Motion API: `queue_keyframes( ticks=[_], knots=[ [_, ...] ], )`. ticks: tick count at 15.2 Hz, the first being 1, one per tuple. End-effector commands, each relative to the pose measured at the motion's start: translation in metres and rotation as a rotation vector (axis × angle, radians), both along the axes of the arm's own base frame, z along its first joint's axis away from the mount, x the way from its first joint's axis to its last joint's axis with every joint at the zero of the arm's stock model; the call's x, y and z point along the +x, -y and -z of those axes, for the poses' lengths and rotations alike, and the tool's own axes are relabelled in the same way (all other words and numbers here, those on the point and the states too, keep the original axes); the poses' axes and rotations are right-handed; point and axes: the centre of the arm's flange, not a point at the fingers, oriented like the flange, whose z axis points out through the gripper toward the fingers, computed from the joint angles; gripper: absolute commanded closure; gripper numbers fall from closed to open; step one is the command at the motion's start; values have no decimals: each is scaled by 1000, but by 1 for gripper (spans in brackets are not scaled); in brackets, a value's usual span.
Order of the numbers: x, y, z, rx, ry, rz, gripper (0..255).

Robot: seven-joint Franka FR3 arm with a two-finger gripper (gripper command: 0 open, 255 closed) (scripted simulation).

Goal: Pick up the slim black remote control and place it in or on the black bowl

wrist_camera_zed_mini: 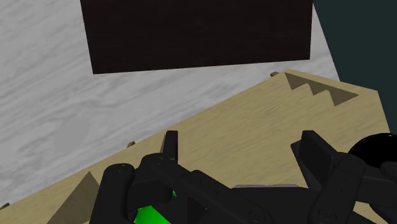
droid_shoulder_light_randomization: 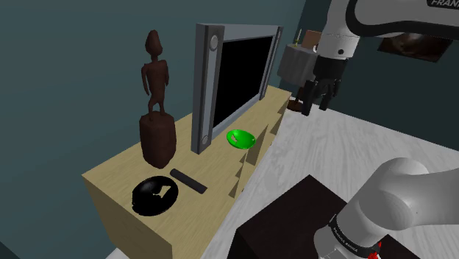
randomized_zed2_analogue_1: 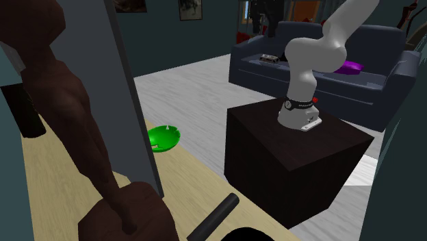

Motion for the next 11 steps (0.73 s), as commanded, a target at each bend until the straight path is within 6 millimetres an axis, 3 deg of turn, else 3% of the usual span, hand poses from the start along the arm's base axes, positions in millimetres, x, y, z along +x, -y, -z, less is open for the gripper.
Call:
queue_keyframes(
  ticks=[1, 11],
  knots=[
    [0, 0, 0, 0, 0, 0, 0],
    [68, -45, 101, 27, 17, -96, 0]
  ],
)
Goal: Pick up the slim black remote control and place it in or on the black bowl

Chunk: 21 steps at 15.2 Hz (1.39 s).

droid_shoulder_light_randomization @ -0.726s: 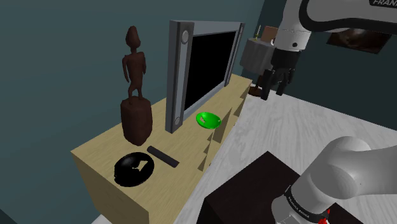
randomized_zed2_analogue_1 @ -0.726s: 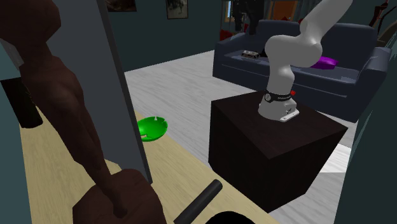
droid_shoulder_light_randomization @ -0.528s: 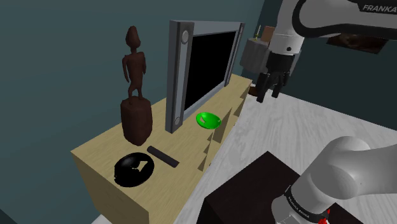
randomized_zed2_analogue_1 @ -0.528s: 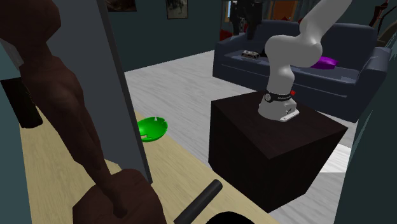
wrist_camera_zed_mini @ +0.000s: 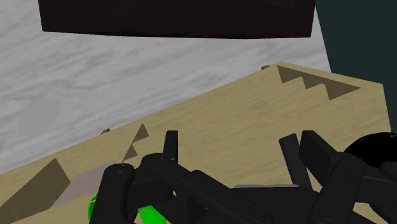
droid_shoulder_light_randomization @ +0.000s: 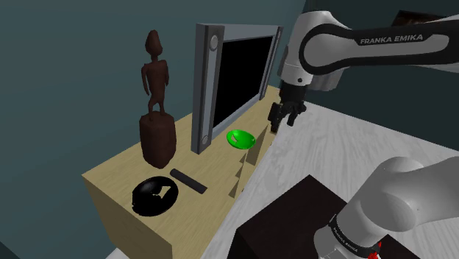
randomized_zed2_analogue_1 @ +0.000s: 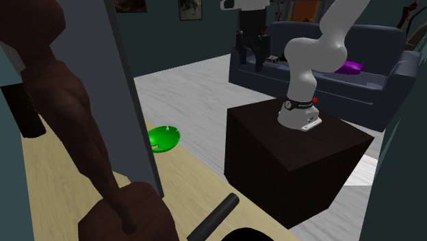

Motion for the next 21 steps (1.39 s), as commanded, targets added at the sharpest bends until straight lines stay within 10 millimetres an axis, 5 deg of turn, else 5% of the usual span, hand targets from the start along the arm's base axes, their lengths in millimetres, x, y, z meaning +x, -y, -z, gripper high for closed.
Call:
queue_keyframes(
  ticks=[1, 21],
  knots=[
    [14, -13, 21, 6, 6, -20, 0],
    [139, -131, 214, 59, 41, -211, 0]
  ],
)
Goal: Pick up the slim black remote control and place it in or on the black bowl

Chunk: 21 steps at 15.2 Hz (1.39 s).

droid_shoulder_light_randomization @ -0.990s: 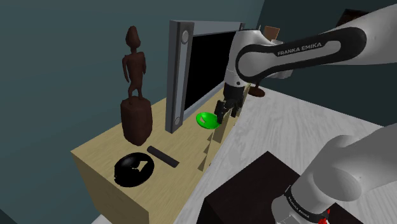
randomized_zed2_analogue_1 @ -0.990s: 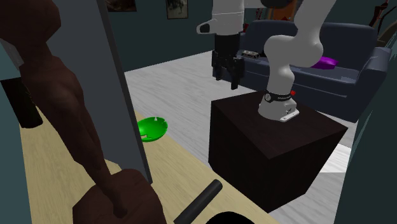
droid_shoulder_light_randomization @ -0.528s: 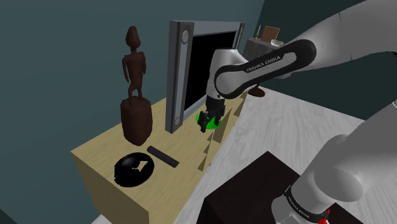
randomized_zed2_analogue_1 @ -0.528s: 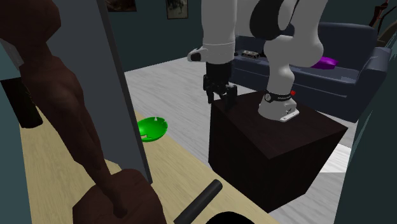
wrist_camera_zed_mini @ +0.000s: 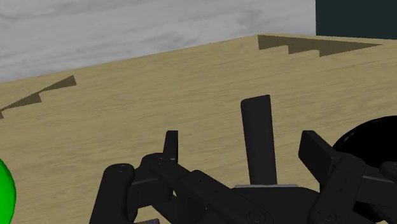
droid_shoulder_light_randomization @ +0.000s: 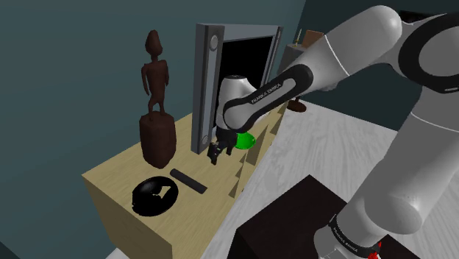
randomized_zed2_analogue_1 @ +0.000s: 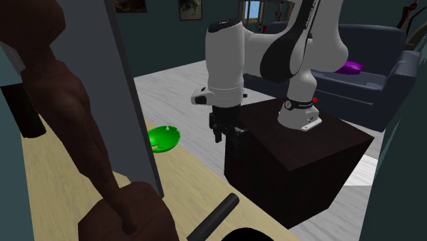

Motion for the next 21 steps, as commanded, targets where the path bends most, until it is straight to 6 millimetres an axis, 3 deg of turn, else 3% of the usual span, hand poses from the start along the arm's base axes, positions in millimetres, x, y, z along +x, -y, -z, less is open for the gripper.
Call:
queue_keyframes(
  ticks=[1, 11, 19, 21],
  knots=[
    [10, -14, 21, 6, 4, -19, 0],
    [65, -86, 114, 33, 22, -115, 0],
    [64, -90, 154, 33, 22, -115, 0],
    [64, -90, 154, 33, 22, -115, 0]
  ],
)
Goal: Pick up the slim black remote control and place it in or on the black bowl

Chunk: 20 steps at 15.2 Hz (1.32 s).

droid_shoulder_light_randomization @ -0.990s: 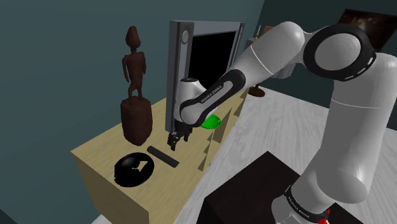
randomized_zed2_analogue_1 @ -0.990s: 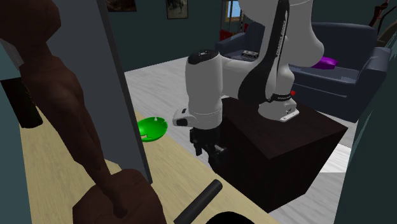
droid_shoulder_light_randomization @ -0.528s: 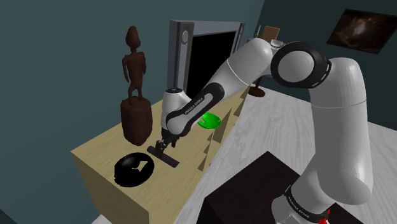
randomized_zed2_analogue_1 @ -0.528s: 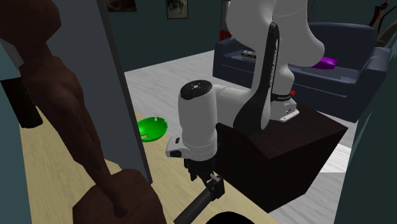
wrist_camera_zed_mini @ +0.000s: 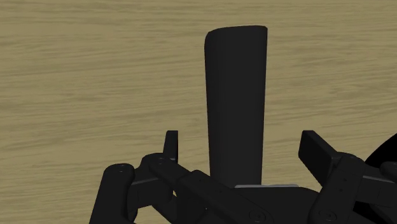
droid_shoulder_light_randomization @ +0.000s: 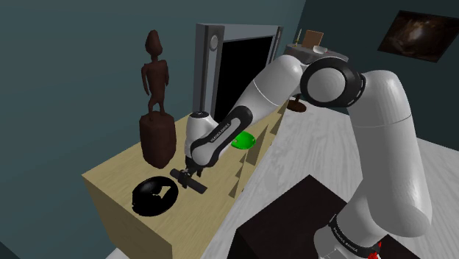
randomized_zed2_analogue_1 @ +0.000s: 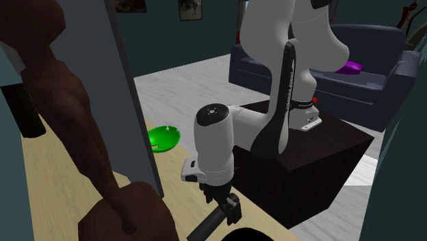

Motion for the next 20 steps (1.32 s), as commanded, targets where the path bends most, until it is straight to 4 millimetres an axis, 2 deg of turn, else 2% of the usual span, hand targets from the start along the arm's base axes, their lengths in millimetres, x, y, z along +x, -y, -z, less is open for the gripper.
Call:
queue_keyframes(
  ticks=[1, 6, 7, 16, 20],
  knots=[
    [0, 0, 1, 0, 0, 0, 0],
    [0, 0, 1, 0, 0, 0, 0],
    [0, 0, 1, 0, 0, 0, 255],
    [0, 0, 1, 0, 0, 0, 255],
    [0, 0, -20, 0, 0, 0, 255]
  ],
)
